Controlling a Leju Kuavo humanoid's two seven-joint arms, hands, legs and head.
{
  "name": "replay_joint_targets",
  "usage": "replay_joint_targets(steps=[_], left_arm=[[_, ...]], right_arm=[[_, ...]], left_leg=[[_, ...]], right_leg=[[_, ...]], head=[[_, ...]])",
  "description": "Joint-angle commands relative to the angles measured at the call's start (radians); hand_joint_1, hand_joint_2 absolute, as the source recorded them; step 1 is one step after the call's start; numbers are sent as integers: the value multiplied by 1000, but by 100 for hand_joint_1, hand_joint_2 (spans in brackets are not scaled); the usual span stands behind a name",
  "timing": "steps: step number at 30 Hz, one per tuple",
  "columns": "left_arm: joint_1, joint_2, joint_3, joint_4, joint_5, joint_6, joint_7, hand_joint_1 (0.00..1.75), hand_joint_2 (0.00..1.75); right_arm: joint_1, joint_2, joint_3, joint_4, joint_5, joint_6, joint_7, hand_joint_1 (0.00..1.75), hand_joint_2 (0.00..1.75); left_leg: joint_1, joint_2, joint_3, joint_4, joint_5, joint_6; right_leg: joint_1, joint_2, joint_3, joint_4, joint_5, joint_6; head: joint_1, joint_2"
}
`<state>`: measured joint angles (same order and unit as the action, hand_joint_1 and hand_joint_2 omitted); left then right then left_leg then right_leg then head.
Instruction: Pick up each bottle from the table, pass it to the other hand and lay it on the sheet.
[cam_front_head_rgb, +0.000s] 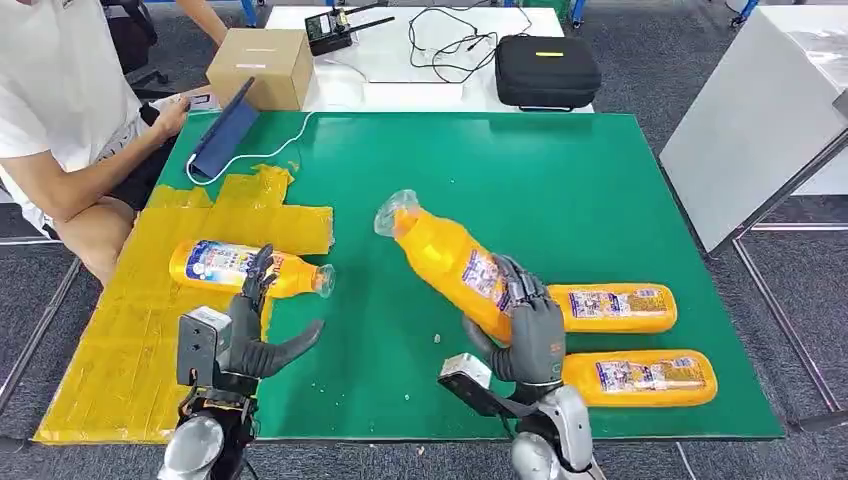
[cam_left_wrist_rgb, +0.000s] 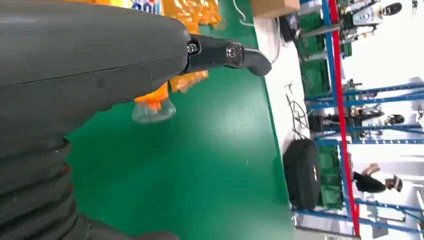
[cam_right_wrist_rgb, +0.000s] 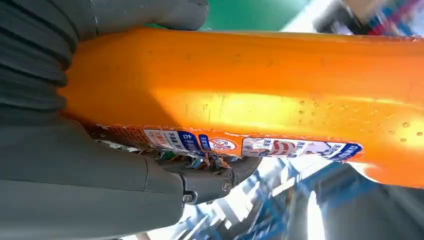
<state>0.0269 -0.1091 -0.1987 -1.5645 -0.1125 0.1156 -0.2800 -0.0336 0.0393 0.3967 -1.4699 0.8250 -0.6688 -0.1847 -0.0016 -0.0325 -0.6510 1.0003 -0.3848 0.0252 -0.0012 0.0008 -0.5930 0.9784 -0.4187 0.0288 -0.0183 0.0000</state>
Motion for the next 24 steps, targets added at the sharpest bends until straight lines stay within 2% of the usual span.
replay_joint_targets(steps=[1, 3, 4, 6, 15, 18, 24], left_arm=[[-53, 46, -82, 83, 103, -52, 30, 0, 175], [-57, 57, -107, 79, 190, -104, 47, 0, 175], [-58, 58, -112, 78, 191, -104, 47, 0, 175], [-59, 59, -125, 68, 240, -112, 59, 0, 175], [-70, 90, -239, -33, 301, -150, 59, 0, 175], [-64, 102, -274, -67, 282, -146, 32, 0, 175], [-63, 103, -281, -71, 280, -143, 29, 0, 175]], right_arm=[[10, 45, -66, -68, -135, -3, -91, 175, 175], [12, 46, -43, -81, -367, 160, -148, 175, 175], [13, 48, -41, -76, -367, 159, -148, 175, 175], [8, 53, -11, -54, -447, 264, -148, 175, 175], [-54, 90, 122, 112, -476, 352, -160, 175, 175], [-61, 85, 167, 129, -464, 362, -169, 175, 175], [-58, 81, 173, 125, -461, 362, -170, 175, 175]], left_leg=[[0, 1, 4, 0, -1, -1], [0, 2, 4, 0, -1, -1], [0, 1, 2, 0, 0, -1], [0, 2, 4, 0, -1, -1], [1, 4, 3, 0, -1, -1], [1, 4, 2, 0, -1, -1], [0, 2, 2, -1, -1, -1]], right_leg=[[0, -1, 4, 0, -2, 0], [0, 0, 4, 0, -1, 0], [0, -1, 2, 0, -1, 0], [1, 0, 4, 0, -1, 0], [1, 2, 3, -1, 0, 0], [1, 2, 3, -1, 0, 0], [0, 1, 3, -1, 0, 0]], head=[[0, 0], [0, 0], [0, 0], [0, 0], [0, 0], [0, 0], [0, 0]])
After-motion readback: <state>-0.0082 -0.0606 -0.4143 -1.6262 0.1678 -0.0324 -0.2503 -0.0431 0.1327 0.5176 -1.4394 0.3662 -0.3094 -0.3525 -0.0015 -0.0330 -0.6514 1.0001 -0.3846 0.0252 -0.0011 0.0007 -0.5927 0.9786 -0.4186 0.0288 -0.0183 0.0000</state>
